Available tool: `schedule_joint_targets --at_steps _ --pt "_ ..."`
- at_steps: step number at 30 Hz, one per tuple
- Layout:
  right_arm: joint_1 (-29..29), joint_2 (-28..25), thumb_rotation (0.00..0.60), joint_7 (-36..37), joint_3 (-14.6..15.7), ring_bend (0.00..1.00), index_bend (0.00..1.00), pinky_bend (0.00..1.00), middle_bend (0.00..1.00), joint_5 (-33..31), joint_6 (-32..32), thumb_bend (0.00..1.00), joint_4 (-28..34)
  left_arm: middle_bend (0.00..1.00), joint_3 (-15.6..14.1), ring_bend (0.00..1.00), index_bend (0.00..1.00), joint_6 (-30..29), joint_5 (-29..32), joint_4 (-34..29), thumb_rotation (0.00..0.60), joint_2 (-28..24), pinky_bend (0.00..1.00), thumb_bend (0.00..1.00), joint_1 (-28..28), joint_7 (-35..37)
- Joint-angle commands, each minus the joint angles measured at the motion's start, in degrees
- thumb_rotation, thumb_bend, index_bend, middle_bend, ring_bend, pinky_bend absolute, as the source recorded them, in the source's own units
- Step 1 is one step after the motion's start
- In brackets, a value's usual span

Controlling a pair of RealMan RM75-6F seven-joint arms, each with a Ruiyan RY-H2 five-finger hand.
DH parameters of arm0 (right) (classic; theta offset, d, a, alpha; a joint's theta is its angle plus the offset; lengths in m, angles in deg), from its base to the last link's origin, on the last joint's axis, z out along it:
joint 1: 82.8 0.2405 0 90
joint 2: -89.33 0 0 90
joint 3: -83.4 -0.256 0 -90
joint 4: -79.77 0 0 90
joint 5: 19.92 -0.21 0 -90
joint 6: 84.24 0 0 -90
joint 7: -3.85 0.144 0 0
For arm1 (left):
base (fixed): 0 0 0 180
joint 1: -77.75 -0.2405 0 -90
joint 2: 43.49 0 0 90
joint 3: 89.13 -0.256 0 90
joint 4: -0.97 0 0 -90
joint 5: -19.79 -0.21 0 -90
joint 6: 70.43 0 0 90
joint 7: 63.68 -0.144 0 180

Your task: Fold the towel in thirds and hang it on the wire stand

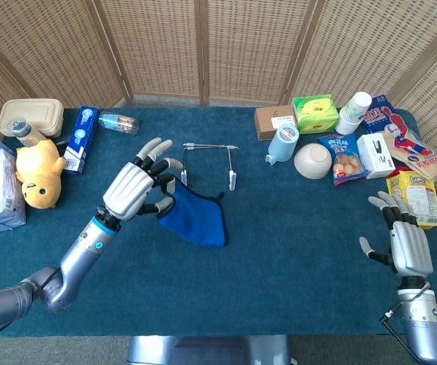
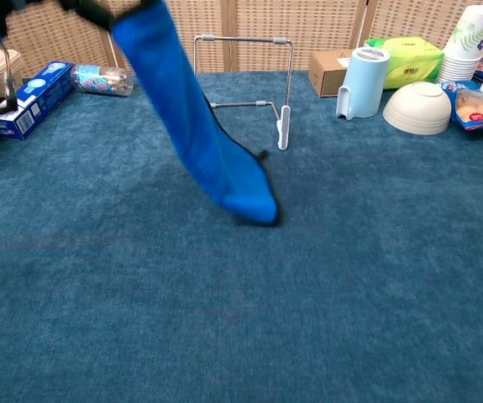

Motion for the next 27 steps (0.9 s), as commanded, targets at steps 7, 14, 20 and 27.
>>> schedule_joint_targets --at_steps 7,14,20,27 --pt "-0.61 0.21 0.6 2.58 0.35 0.0 0.18 0.02 0.11 0.87 0.2 0.28 -1.28 0.35 8.14 0.1 0.81 4.11 11.36 -9.35 0.6 -4.23 0.0 0.5 1.72 -9.16" --pt "-0.88 0.36 0.6 4.06 0.62 0.0 0.18 0.01 0.11 1.45 0.52 0.28 -2.09 0.35 12.04 0.1 0.81 7.01 17.48 -11.62 0.6 -5.23 0.0 0.51 3.92 -12.25" --pt "-1.05 0.53 0.6 5.35 0.71 0.0 0.17 0.01 0.11 1.6 0.92 0.28 -2.97 0.34 15.09 0.1 0.81 9.78 21.97 -10.52 0.6 -4.77 0.0 0.51 7.6 -15.51" --pt "-1.43 0.44 0.6 6.22 0.79 0.0 0.17 0.0 0.11 1.53 1.05 0.28 -3.61 0.34 16.66 0.1 0.81 11.3 26.69 -8.01 0.6 -2.87 0.0 0.51 10.49 -17.48"
